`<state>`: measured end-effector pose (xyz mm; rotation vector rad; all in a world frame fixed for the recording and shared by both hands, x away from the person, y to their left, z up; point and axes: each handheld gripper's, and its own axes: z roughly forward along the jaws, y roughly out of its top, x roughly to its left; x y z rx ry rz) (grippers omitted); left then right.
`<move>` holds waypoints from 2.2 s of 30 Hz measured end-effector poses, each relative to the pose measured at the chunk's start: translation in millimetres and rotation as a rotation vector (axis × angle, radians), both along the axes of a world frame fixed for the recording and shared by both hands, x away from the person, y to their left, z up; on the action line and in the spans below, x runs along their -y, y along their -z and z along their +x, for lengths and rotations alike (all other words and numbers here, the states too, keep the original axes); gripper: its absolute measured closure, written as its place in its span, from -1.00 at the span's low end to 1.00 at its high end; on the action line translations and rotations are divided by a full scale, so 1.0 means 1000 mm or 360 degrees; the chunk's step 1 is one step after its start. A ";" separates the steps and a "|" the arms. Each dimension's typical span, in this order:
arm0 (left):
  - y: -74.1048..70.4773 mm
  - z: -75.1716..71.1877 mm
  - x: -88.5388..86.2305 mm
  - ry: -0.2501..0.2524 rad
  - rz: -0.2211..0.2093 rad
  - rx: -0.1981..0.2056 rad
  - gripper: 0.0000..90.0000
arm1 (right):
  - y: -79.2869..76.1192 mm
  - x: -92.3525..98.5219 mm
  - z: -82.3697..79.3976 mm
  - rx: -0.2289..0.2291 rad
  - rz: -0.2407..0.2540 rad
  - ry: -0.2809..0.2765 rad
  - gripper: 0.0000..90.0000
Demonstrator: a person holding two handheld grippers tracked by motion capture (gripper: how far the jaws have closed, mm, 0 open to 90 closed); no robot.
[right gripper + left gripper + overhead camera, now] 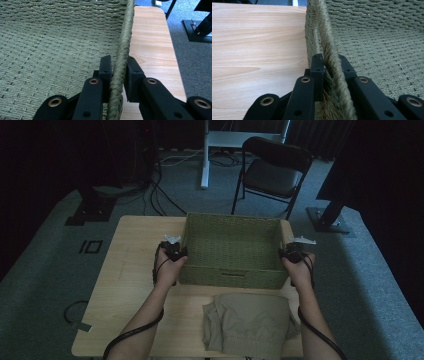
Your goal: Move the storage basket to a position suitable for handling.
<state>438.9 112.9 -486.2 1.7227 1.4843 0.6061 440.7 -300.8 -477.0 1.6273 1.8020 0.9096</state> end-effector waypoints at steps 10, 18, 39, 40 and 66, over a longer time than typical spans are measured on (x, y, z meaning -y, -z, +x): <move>-0.001 0.002 0.016 0.0000 -0.0001 -0.0016 0.77 | 0.000 0.016 0.003 -0.0003 -0.0031 -0.0021 0.74; -0.003 0.010 0.026 0.0008 0.0013 -0.0035 0.77 | -0.001 0.026 0.011 -0.0016 -0.0029 -0.0027 0.74; -0.002 -0.005 0.032 0.0020 0.0046 -0.0024 0.78 | 0.002 0.034 0.002 0.0009 -0.0006 -0.0029 0.74; -0.002 -0.007 0.032 0.0026 0.0051 -0.0027 0.77 | 0.002 0.034 -0.001 0.0009 0.0002 -0.0031 0.74; -0.023 0.005 0.018 0.0320 -0.0044 0.0038 -0.50 | -0.019 0.032 -0.002 0.0170 0.0070 -0.0166 -0.69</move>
